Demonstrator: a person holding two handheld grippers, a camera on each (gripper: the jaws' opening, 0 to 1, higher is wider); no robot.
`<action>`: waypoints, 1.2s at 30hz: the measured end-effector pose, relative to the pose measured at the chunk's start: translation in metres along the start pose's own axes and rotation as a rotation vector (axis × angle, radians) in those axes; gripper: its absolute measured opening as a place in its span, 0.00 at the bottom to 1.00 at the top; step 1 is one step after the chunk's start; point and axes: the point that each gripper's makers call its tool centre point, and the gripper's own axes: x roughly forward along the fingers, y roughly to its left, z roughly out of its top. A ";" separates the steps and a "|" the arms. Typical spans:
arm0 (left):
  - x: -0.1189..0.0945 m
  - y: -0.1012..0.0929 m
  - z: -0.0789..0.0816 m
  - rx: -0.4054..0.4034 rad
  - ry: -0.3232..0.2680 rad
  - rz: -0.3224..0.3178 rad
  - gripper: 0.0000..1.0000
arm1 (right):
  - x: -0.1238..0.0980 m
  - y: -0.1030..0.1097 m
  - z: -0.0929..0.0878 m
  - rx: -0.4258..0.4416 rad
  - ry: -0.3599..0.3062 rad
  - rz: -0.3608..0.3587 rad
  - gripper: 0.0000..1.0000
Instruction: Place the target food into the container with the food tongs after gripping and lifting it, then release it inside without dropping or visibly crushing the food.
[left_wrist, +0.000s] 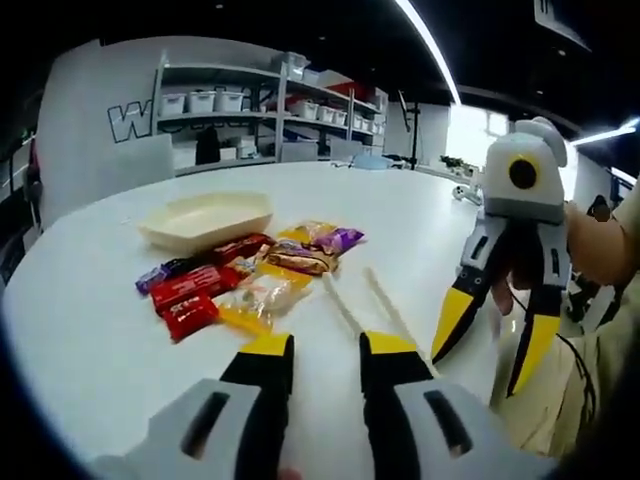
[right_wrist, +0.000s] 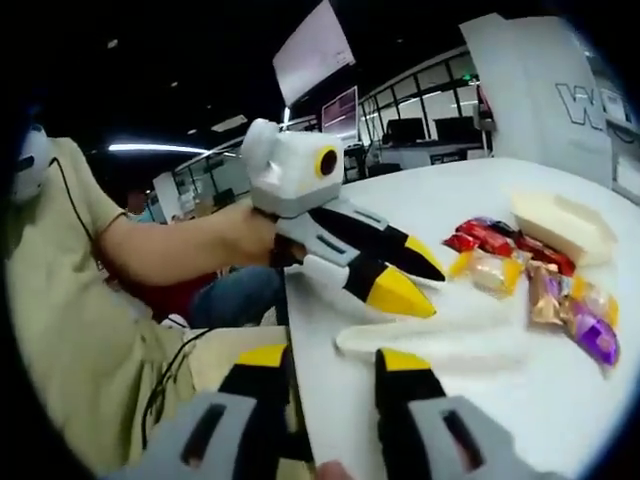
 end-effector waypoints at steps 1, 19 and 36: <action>-0.001 0.001 0.000 -0.004 -0.003 0.002 0.26 | 0.002 0.000 0.001 0.001 -0.004 0.003 0.29; -0.012 0.017 0.002 -0.041 -0.046 0.042 0.26 | 0.016 -0.009 0.013 0.029 -0.063 0.015 0.28; -0.025 0.031 0.004 -0.074 -0.096 0.080 0.26 | 0.028 -0.020 0.023 0.032 -0.086 0.006 0.30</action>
